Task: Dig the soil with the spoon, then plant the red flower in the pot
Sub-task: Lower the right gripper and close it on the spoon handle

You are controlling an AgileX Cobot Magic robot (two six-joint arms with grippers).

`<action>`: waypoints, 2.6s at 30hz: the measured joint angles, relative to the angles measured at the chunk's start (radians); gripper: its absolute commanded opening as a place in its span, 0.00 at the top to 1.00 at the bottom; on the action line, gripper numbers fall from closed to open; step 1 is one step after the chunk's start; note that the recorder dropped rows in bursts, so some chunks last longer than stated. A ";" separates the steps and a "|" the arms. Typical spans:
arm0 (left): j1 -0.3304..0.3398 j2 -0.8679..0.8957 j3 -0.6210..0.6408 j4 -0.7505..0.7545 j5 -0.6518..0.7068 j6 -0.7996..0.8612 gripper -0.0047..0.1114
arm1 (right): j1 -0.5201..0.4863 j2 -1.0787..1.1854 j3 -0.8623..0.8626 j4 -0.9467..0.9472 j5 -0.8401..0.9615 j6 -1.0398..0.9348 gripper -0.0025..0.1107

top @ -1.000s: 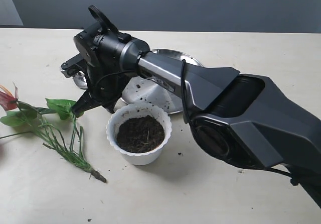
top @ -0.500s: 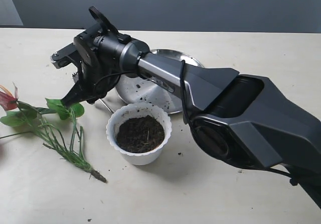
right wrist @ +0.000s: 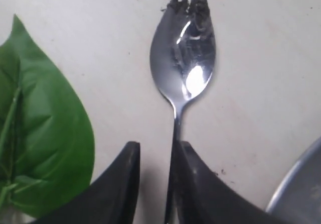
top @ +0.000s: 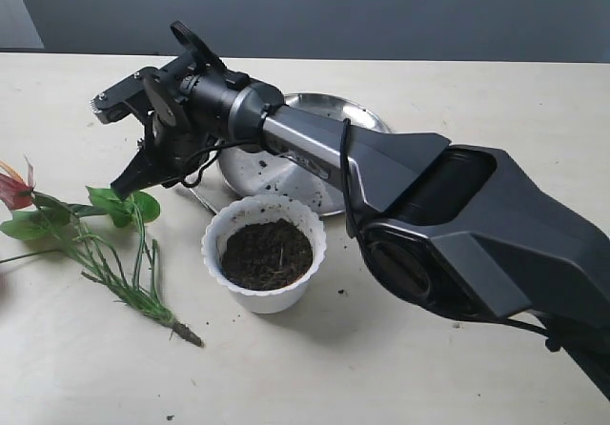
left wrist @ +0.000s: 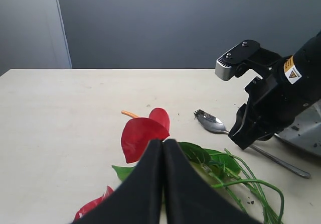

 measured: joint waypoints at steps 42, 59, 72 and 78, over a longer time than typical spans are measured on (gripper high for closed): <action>0.000 0.000 0.000 0.000 0.000 0.000 0.95 | -0.067 0.004 0.000 0.214 -0.013 -0.146 0.76; 0.000 0.000 0.000 0.000 0.000 0.000 0.95 | -0.067 0.004 0.000 0.214 -0.010 -0.152 0.76; 0.000 0.000 0.000 0.000 0.000 0.000 0.95 | -0.067 0.028 -0.004 0.212 0.003 -0.152 0.76; 0.000 0.000 0.000 0.000 0.000 0.000 0.95 | -0.067 0.029 -0.012 0.212 0.082 -0.154 0.77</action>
